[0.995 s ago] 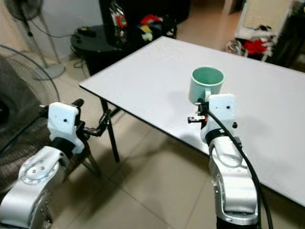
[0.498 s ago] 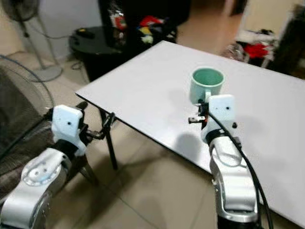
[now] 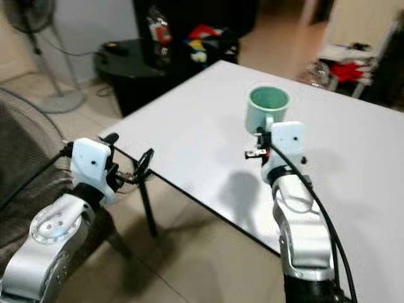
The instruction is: Setting the table
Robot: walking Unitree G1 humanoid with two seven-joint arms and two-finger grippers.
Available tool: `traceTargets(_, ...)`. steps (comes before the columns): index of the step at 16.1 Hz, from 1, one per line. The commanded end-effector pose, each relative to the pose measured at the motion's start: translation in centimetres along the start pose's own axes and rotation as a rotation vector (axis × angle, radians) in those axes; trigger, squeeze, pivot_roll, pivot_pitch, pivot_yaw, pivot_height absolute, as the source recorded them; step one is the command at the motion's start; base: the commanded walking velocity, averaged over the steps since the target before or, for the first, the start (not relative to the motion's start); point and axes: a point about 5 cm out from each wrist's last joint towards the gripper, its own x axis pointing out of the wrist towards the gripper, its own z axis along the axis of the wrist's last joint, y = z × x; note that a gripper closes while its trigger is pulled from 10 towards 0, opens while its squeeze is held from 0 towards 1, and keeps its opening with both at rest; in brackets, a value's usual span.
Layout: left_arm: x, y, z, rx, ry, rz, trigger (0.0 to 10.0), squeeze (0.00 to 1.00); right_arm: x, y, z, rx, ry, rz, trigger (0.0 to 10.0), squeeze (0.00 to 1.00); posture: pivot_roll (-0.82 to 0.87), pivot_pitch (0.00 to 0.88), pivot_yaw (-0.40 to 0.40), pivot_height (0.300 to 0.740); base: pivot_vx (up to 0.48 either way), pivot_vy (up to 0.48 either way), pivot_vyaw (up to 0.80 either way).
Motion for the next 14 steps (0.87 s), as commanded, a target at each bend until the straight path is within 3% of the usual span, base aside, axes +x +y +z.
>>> traceTargets(1, 0.1, 0.6, -0.5, 0.012, 0.023, 0.008, 10.0, 0.00, 0.4, 0.9, 0.4, 0.003, -0.024, 0.042, 10.0, 0.00, 0.03, 0.000, 0.022, 0.740, 0.349, 0.000, 0.00)
traceTargets(6, 0.5, 0.1, -0.8, 0.006, 0.027, -0.037, 10.0, 0.00, 0.7, 0.8, -0.1, 0.016, -0.015, 0.019, 10.0, 0.00, 0.01, 0.000, 0.033, 0.740, 0.343, 0.000, 0.00)
traceTargets(10, 0.5, -0.2, -0.7, -0.003, 0.019, -0.055, 10.0, 0.00, 1.4, 0.7, -1.2, -0.040, 0.057, 0.033, 10.0, 0.00, 0.03, 0.000, 0.016, 0.740, 0.323, 0.000, 0.00)
traceTargets(14, -0.2, -1.9, -1.2, -0.011, 0.043, -0.220, 10.0, 0.00, 3.5, 0.6, -2.4, -0.006, 0.052, 0.027, 10.0, 0.00, 0.04, 0.000, 0.026, 0.740, 0.000, 0.000, 0.00)
